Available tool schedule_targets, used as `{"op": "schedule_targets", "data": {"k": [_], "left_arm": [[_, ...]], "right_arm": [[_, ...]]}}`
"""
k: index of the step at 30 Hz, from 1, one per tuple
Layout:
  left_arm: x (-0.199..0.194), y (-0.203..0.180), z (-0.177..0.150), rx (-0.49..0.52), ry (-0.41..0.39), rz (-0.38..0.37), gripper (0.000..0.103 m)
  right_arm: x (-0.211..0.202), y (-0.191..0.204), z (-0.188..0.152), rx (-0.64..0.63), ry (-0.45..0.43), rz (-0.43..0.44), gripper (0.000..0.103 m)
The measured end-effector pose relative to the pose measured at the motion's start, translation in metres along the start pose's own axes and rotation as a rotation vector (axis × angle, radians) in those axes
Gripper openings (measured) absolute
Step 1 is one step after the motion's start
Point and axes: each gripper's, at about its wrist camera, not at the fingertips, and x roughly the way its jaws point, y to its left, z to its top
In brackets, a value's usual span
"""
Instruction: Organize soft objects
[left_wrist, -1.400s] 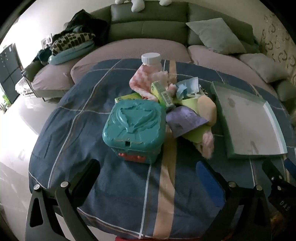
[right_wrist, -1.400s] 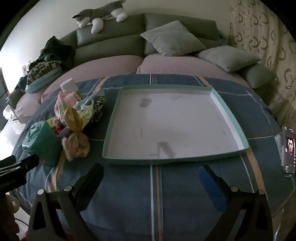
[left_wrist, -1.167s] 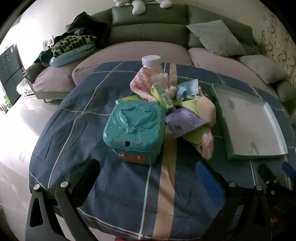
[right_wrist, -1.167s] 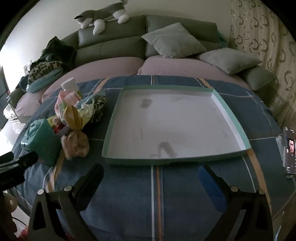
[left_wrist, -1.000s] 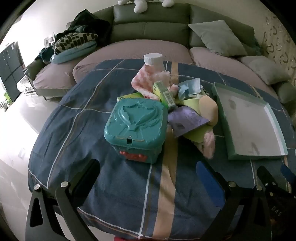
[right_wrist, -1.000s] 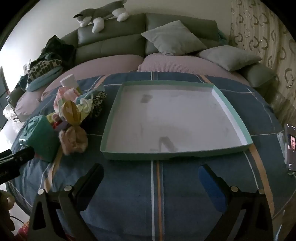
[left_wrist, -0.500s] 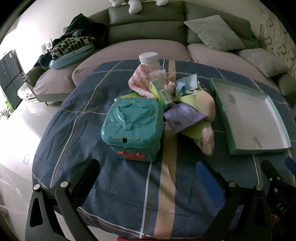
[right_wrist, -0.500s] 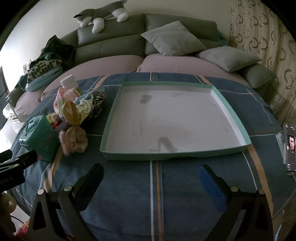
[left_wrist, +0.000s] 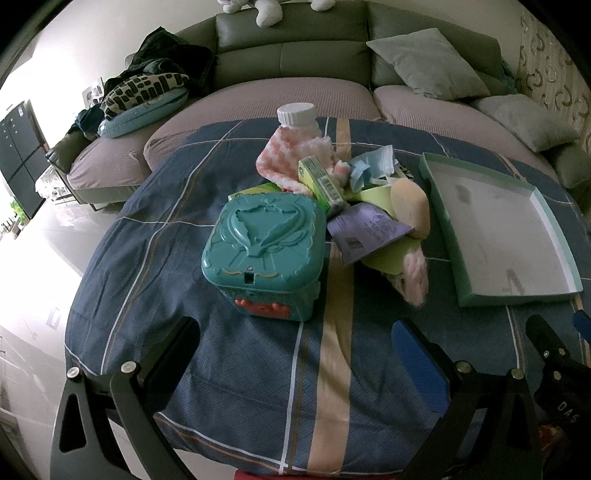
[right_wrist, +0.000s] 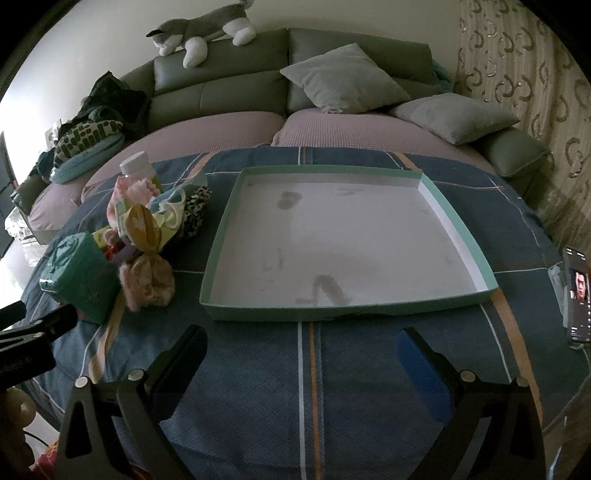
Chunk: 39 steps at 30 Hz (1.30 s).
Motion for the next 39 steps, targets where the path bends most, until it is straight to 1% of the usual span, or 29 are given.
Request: {"op": "schedule_targets", "data": {"k": [39], "left_arm": [[0.0029,0.0,-0.0011,0.0,0.014,0.016,0.103]], "right_arm": [[-0.0024,-0.0021,-0.0007,0.003,0.001,-0.002,0.103]]}}
